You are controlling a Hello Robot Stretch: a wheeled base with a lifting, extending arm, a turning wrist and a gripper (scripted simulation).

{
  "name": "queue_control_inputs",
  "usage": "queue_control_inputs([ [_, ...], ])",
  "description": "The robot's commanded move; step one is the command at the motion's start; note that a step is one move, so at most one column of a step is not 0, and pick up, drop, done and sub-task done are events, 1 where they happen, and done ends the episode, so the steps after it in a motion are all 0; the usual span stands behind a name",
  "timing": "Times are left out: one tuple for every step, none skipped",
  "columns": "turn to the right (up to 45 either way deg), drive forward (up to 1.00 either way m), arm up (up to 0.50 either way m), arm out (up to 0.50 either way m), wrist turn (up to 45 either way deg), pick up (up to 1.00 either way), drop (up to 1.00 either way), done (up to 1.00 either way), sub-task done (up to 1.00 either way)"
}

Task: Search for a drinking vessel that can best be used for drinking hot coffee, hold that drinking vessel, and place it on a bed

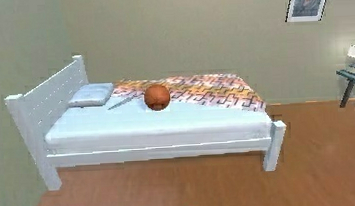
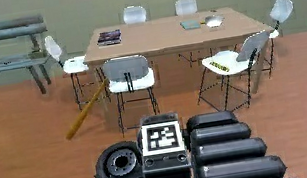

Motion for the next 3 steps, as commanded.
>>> queue_control_inputs([
  [0.0, 0.3, 0.0, 0.0, 0.0, 0.0, 0.0, 0.0, 0.0],
  [-6.0, 0.0, 0.0, 0.0, 0.0, 0.0, 0.0, 0.0, 0.0],
  [0.0, 0.5, 0.0, 0.0, 0.0, 0.0, 0.0, 0.0, 0.0],
])
